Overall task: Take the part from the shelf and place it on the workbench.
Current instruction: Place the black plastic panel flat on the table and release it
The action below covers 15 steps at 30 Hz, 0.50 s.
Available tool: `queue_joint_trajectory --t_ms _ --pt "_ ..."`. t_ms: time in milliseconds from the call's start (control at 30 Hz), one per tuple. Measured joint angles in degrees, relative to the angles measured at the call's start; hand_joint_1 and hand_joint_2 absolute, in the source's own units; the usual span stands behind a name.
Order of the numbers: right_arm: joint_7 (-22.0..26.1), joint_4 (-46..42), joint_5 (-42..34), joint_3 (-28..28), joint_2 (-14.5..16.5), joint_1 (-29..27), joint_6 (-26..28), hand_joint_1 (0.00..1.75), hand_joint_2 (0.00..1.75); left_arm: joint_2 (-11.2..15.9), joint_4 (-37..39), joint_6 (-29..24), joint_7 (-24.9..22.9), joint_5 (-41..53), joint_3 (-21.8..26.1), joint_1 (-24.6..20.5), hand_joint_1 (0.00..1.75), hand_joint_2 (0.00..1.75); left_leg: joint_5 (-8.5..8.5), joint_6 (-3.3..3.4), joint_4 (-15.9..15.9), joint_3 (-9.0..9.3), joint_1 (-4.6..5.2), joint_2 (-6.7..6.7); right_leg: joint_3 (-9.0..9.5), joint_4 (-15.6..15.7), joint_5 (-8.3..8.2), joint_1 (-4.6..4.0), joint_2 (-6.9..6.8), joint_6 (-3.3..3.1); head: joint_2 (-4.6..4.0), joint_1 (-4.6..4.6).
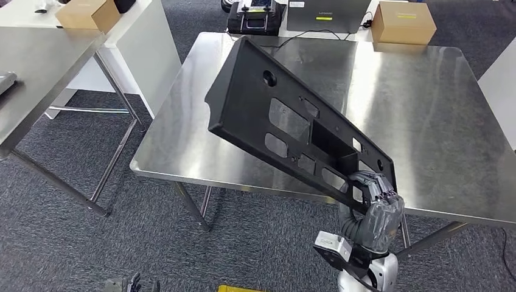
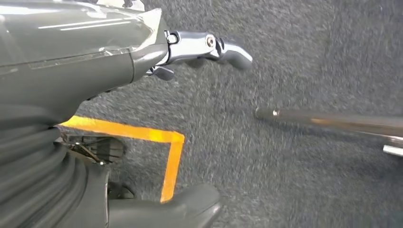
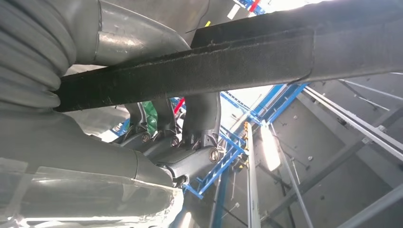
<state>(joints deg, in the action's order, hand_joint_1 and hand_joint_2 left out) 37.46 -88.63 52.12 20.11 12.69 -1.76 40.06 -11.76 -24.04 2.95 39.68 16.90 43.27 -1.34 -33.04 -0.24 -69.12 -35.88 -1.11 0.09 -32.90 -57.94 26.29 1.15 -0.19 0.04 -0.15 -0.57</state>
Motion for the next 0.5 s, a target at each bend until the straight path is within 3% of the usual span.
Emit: queue_joint_trajectory --t_ms 67,100,167,200,233,333,400,433,500 --pt "-0.01 0.00 0.07 0.01 0.01 -0.03 -0.01 1.75 1.75 -0.03 0.00 0.00 -0.03 0.18 0.32 0.02 0.00 1.75 -1.44 0.02 -4.84 -4.16 0.00 -0.01 0.49 0.00 0.54 -0.37 0.21 -0.45 0.00 -0.02" --pt "-0.02 0.00 0.09 0.00 0.01 -0.03 -0.02 1.75 1.75 -0.02 0.00 -0.01 -0.05 0.26 0.50 0.03 0.00 1.75 -0.47 0.23 -4.37 -4.87 0.03 -0.01 0.85 0.00 0.85 -0.55 0.35 -0.53 0.00 -0.02" --pt "-0.02 0.00 0.08 0.02 0.01 0.00 -0.02 1.75 1.75 -0.02 0.00 -0.01 -0.05 0.35 0.89 0.03 0.00 1.75 4.69 1.26 2.02 -3.40 0.32 -0.02 1.83 0.04 1.57 -0.86 0.60 -0.50 0.00 -0.02" --pt "-0.01 0.01 0.03 0.03 0.01 0.05 -0.02 1.75 1.75 0.03 -0.01 0.00 -0.05 0.40 1.04 0.00 0.00 1.75 6.60 1.91 5.43 -2.22 0.60 -0.01 2.28 0.11 1.92 -1.01 0.68 -0.41 0.00 0.10" --pt "-0.01 0.02 -0.04 0.04 0.01 0.14 -0.02 1.75 1.75 0.04 -0.02 0.01 -0.02 0.45 1.15 -0.03 0.00 1.75 7.41 2.46 8.18 -1.27 0.95 -0.02 2.55 0.16 2.21 -1.06 0.74 -0.27 0.00 0.16" --pt "-0.05 0.04 -0.19 0.14 0.03 0.45 -0.02 1.75 1.75 0.06 -0.13 0.03 0.05 0.62 1.47 -0.02 0.00 1.75 7.28 3.33 10.36 -0.03 1.61 -0.23 2.80 0.40 2.78 -1.08 0.83 0.52 0.00 0.08" --pt "-0.10 0.03 -0.19 0.26 0.06 0.62 -0.01 1.75 1.75 -0.01 -0.21 0.11 0.07 0.78 1.72 -0.01 0.00 1.75 8.13 3.49 11.44 1.11 1.21 -0.24 2.80 -0.20 3.39 -1.30 0.59 1.03 0.00 0.05" --pt "-0.13 0.02 -0.19 0.32 0.06 0.81 -0.01 1.75 1.75 -0.05 -0.27 0.16 0.09 0.86 1.82 -0.09 0.00 1.75 8.23 3.54 12.02 1.71 0.98 -0.21 2.04 -1.85 4.10 -1.36 0.46 1.16 0.00 0.10" --pt "-0.20 0.05 -0.14 0.39 -0.02 1.14 -0.01 1.75 1.75 -0.21 -0.37 0.32 0.08 0.99 1.98 -0.25 0.00 1.75 8.08 3.67 12.58 2.46 0.80 -0.21 -1.88 -8.73 6.49 -1.17 0.30 1.18 0.00 0.17"
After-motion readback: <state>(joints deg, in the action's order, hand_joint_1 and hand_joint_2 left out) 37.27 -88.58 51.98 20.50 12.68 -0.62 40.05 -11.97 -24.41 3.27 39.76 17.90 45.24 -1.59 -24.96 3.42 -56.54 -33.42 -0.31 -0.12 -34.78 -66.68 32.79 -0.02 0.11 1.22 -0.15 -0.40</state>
